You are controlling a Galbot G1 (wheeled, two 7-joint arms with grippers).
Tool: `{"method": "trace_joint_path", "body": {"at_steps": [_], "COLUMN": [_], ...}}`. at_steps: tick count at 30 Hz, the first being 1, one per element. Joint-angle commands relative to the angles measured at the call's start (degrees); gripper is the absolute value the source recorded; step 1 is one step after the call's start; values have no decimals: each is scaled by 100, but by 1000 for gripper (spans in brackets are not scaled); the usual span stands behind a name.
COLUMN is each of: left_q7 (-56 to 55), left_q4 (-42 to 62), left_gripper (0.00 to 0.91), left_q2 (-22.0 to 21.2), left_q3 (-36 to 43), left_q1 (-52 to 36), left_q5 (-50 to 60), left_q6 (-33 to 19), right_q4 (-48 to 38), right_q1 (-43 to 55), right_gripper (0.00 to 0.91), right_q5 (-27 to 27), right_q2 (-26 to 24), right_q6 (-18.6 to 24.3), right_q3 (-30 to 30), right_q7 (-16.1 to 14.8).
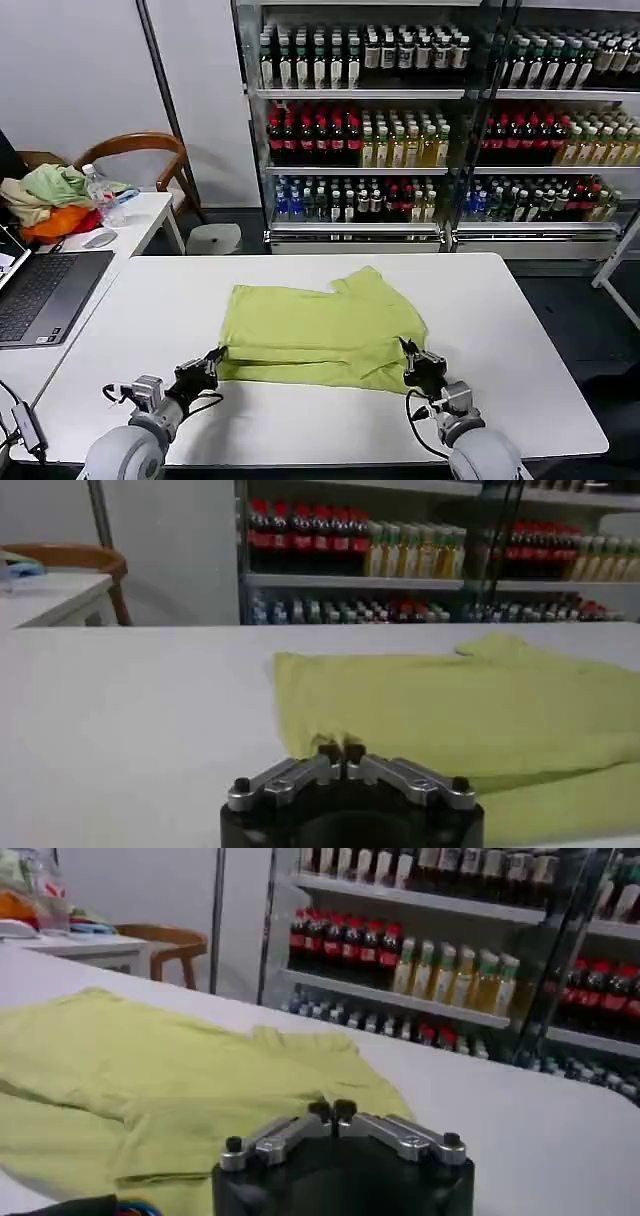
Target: Fold and organize the clothes.
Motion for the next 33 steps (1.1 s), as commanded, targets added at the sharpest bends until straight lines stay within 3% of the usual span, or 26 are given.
{"method": "trace_joint_path", "body": {"at_steps": [1, 11, 19, 24, 27, 31, 32, 33], "left_q7": [-78, -137, -479, -627, -644, -733, -736, -741], "left_q4": [284, 525, -408, -708, -608, -510, -453, -391], "left_gripper": [907, 907, 907, 907, 907, 907, 393, 101], "left_q2": [-31, -42, 56, 20, -4, -35, -32, -36], "left_q3": [158, 103, -172, -152, -94, -95, -91, -91], "left_q1": [-182, -313, 506, 762, 755, 685, 635, 589], "left_q5": [196, 231, -28, 17, 37, 1, 45, 38], "left_q6": [-136, -311, -394, 28, 345, 548, 580, 613], "right_q4": [-229, -139, 1119, 1203, 1160, 1181, 1161, 1144], "right_q1": [156, 100, -827, -1230, -1306, -1396, -1402, -1403], "right_gripper": [907, 907, 907, 907, 907, 907, 403, 91], "right_q5": [-27, 134, 470, 467, 519, 511, 529, 549], "right_q2": [54, 126, -165, -172, -59, -46, -64, -69], "right_q6": [-47, -299, -487, -542, -837, -884, -883, -882], "right_q3": [-88, 38, 369, 354, 286, 357, 371, 378], "right_q7": [26, 336, 465, 598, 854, 873, 888, 884]}}
